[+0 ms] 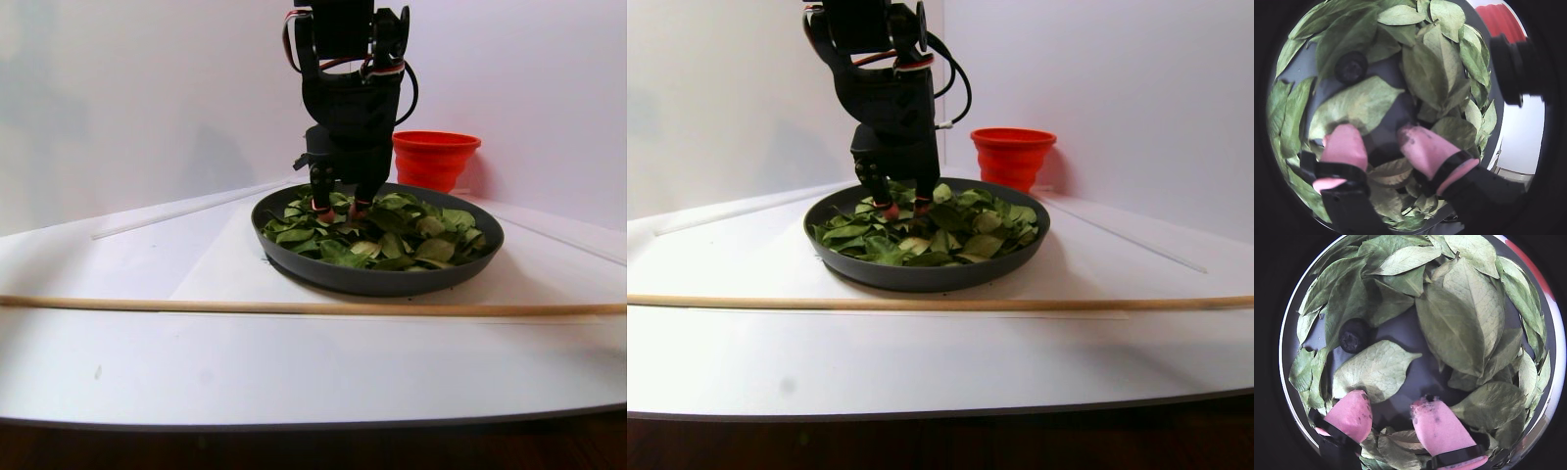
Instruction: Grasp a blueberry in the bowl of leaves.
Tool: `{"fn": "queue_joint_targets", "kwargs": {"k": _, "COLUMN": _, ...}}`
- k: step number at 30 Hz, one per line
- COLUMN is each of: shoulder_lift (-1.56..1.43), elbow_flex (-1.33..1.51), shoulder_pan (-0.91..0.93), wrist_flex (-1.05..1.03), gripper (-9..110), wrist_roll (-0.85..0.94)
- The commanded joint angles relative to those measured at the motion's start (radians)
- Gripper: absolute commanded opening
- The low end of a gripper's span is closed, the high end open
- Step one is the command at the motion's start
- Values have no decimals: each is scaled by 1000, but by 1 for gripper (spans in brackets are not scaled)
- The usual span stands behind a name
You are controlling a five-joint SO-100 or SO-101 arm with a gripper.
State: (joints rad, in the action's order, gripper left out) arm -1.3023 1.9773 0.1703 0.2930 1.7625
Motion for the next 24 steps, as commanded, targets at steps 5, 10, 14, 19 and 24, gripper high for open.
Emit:
{"fn": "queue_joint_targets", "kwargs": {"k": 5, "shoulder_lift": -18, "elbow_flex": -66, "shoulder_pan": 14, "wrist_flex": -8, "gripper": 16, "wrist_roll": 31}}
{"fn": "queue_joint_targets", "kwargs": {"k": 10, "shoulder_lift": -18, "elbow_flex": -67, "shoulder_pan": 14, "wrist_flex": -8, "gripper": 16, "wrist_roll": 31}}
{"fn": "queue_joint_targets", "kwargs": {"k": 14, "shoulder_lift": -18, "elbow_flex": -66, "shoulder_pan": 14, "wrist_flex": -8, "gripper": 16, "wrist_roll": 32}}
{"fn": "queue_joint_targets", "kwargs": {"k": 19, "shoulder_lift": -29, "elbow_flex": -66, "shoulder_pan": 12, "wrist_flex": -17, "gripper": 16, "wrist_roll": 31}}
{"fn": "queue_joint_targets", "kwargs": {"k": 24, "shoulder_lift": -52, "elbow_flex": -66, "shoulder_pan": 5, "wrist_flex": -29, "gripper": 16, "wrist_roll": 31}}
